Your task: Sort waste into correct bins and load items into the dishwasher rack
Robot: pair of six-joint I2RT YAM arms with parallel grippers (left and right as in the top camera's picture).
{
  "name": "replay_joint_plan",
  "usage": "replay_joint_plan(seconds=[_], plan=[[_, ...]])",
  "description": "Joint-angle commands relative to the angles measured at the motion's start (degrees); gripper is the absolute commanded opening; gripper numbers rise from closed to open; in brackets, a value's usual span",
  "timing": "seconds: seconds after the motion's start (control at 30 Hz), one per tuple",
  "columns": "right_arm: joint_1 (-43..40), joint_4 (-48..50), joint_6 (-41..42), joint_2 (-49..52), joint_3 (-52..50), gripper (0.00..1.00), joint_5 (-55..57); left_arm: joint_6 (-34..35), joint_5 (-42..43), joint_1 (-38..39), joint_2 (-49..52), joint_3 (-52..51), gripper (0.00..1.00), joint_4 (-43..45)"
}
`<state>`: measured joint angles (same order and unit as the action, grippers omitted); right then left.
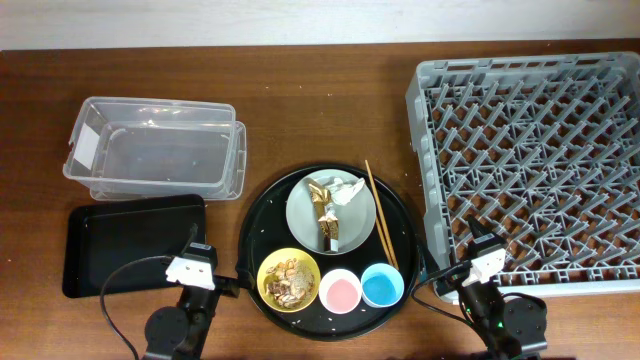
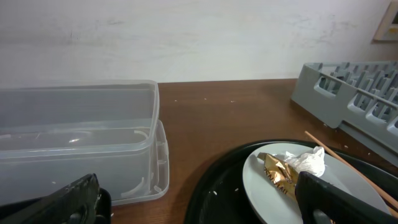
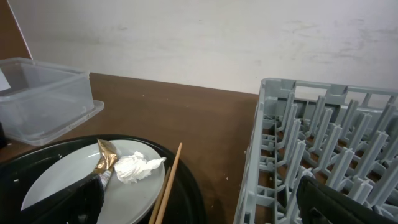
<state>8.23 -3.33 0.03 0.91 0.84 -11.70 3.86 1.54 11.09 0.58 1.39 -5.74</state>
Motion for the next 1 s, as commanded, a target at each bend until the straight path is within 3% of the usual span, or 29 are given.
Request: replay_joint_plan(seconds=[0.0, 0.97], plan=[[0.5, 0.1, 0.4, -0.6, -0.5, 0.98, 0.1, -0.9, 0.4, -0.3, -0.3, -0.3, 0.99, 0.1], [0.5, 0.1, 0.4, -0.6, -0.5, 0.98, 0.1, -0.9, 0.4, -0.3, -0.3, -0.3, 0.99, 0.1]])
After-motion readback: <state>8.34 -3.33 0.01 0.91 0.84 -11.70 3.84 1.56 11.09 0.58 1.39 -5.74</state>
